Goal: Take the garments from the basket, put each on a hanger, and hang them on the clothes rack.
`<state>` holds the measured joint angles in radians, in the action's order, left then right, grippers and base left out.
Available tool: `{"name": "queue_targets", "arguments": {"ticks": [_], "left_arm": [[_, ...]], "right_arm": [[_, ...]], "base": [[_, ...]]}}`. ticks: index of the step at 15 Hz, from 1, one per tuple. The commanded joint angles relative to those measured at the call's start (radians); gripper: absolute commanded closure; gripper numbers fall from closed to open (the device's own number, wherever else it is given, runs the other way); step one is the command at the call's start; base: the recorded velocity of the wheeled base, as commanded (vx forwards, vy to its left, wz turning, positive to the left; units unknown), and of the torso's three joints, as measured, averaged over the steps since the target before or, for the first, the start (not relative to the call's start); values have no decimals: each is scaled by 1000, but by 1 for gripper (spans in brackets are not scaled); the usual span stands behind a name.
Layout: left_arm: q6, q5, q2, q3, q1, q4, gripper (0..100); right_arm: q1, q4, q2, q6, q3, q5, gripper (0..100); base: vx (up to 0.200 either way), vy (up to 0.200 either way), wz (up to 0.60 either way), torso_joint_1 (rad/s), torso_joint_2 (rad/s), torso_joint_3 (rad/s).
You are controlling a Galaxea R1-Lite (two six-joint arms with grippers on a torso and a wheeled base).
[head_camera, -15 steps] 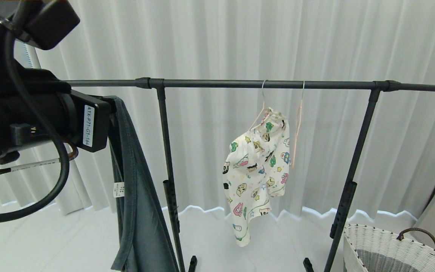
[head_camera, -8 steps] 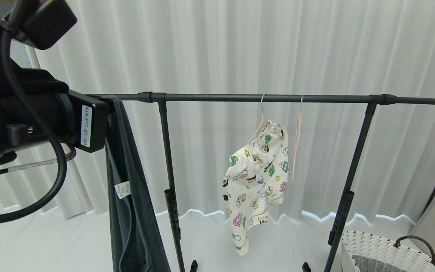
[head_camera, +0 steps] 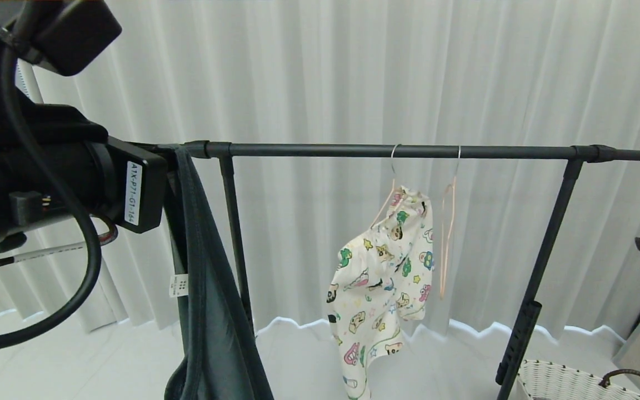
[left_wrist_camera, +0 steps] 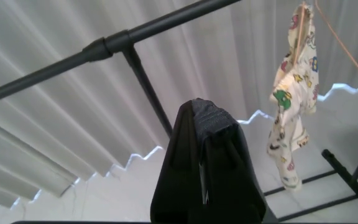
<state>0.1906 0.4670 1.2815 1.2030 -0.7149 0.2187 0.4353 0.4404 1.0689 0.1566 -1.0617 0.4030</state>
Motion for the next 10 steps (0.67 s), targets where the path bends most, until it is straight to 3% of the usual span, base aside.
{"name": "queue_targets", "arguments": {"ticks": [1, 4, 7, 10], "left_arm": [[0, 4, 2, -2, -12, -1, 100], [-2, 4, -7, -26, -12, -1, 100], [-2, 4, -14, -36, -20, -1, 100], [-3, 4, -19, -37, -20, -1, 100]], "right_arm": [[0, -58, 16, -8, 54, -1, 0], [0, -164, 26, -12, 128, -3, 0], [10, -220, 91, -80, 134, -3, 0], [123, -321, 224, -206, 114, 4, 0]], "base": [[200, 0, 0, 7, 7, 7], [200, 0, 0, 5, 1, -1], [0, 0, 0, 0, 0, 0], [0, 0, 0, 0, 0, 0]]}}
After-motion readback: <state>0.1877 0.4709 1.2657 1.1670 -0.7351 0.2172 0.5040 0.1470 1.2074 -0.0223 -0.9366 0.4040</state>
